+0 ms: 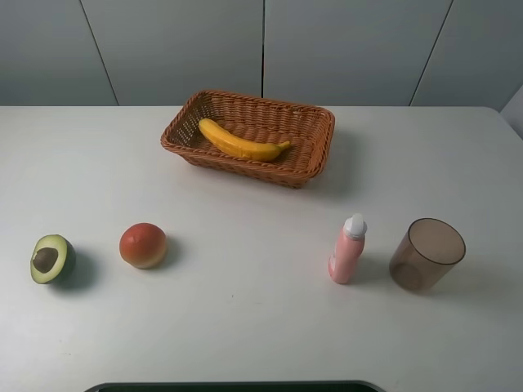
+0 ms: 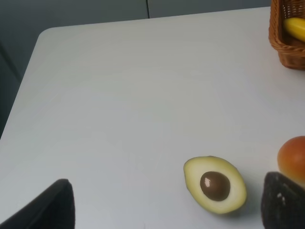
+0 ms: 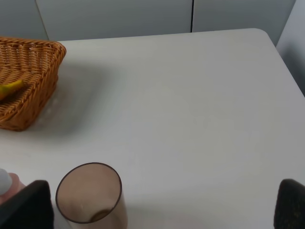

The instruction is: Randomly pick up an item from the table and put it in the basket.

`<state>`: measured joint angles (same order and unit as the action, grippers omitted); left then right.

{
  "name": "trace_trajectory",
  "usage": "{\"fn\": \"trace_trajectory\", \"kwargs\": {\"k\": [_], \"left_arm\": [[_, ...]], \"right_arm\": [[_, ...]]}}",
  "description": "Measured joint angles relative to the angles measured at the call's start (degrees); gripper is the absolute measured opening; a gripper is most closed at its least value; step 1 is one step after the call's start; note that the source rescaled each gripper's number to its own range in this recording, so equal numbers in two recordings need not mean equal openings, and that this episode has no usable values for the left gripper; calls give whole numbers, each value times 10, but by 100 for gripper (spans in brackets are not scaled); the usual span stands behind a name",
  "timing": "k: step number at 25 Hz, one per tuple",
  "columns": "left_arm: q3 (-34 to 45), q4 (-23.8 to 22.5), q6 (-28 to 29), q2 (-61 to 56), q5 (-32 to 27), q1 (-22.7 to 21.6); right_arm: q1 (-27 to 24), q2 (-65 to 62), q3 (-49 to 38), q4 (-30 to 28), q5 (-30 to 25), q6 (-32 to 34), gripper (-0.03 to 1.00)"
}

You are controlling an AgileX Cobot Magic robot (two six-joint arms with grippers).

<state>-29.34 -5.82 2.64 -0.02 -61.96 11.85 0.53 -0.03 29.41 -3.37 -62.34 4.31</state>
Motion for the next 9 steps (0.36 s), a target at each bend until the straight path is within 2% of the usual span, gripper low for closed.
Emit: {"fn": "trace_trajectory", "kwargs": {"k": [9], "left_arm": [[0,0,0,0,0,0]], "right_arm": [[0,0,0,0,0,0,100]]}}
